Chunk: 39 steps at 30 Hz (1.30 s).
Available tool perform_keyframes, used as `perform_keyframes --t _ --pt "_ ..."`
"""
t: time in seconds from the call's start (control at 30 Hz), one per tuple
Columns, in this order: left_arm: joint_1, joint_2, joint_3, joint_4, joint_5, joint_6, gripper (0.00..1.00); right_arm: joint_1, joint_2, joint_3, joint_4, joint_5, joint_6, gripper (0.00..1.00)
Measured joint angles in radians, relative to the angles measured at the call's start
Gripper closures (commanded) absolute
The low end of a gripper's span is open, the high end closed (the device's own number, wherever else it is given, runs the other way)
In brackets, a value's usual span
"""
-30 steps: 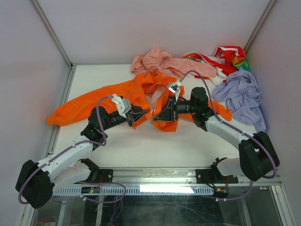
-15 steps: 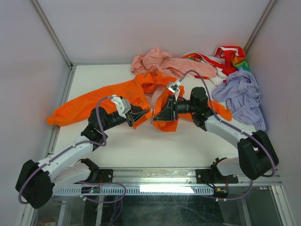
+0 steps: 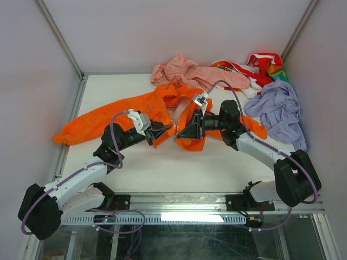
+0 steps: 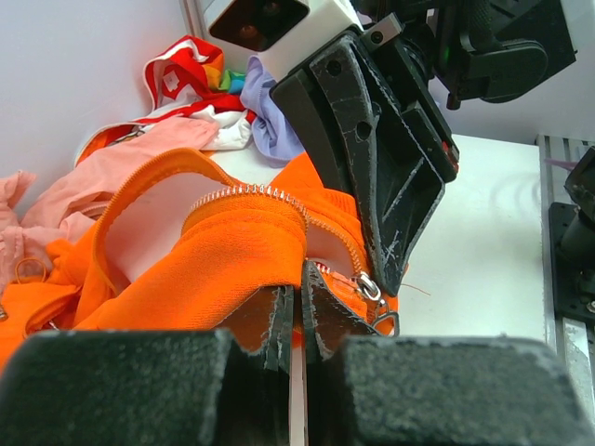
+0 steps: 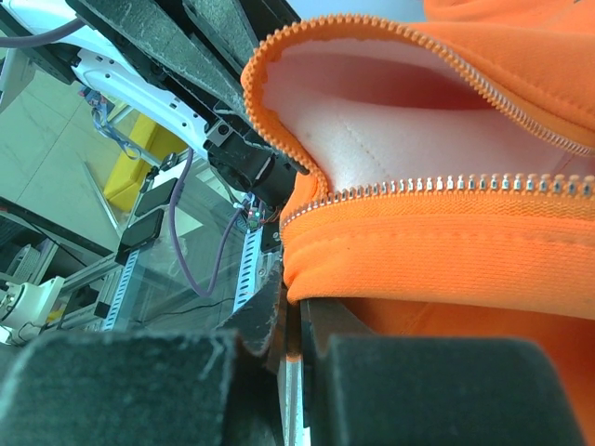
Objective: Zip up the jacket
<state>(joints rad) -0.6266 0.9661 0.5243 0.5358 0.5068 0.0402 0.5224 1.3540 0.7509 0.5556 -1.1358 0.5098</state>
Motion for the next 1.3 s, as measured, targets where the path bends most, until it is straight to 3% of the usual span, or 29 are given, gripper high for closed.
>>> perform_keyframes --t 1.3 --pt "0.0 0.0 0.0 0.026 0.018 -0.005 1.0 0.0 0.0 0.0 0.039 -0.004 0.05 1.0"
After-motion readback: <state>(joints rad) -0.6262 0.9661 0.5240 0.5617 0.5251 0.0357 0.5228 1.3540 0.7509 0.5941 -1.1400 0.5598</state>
